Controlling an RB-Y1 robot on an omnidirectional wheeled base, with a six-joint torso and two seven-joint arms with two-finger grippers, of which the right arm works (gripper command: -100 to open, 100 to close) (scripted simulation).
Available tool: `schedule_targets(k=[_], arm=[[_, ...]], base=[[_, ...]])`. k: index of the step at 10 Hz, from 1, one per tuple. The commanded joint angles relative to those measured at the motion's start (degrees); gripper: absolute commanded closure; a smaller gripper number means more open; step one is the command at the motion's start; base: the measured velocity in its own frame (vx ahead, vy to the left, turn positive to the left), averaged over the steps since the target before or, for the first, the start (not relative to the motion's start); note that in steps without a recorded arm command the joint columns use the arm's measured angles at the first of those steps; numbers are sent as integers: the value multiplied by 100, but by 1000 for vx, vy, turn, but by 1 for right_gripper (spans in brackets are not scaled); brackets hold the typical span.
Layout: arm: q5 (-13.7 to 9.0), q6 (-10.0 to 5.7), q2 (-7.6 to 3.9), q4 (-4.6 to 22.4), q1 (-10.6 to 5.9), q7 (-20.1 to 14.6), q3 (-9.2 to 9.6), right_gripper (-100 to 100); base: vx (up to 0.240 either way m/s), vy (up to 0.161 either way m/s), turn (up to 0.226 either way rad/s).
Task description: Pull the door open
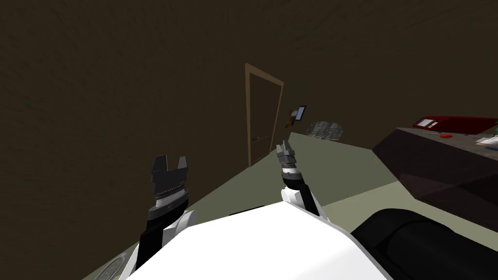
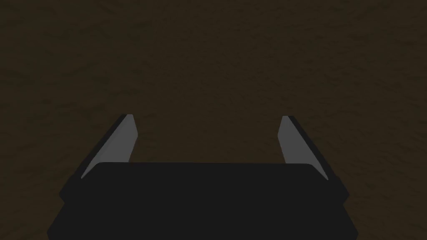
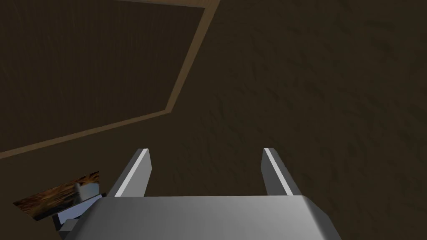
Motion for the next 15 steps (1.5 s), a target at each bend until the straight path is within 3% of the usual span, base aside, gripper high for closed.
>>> schedule_targets(k=[1,15], arm=[[-12,-54,-66,232,-68,-49,-9,-100],[-113,-522,-614,2245,-657,-470,-88,-100]], base=[[45,-23,97],[85,-56,97]])
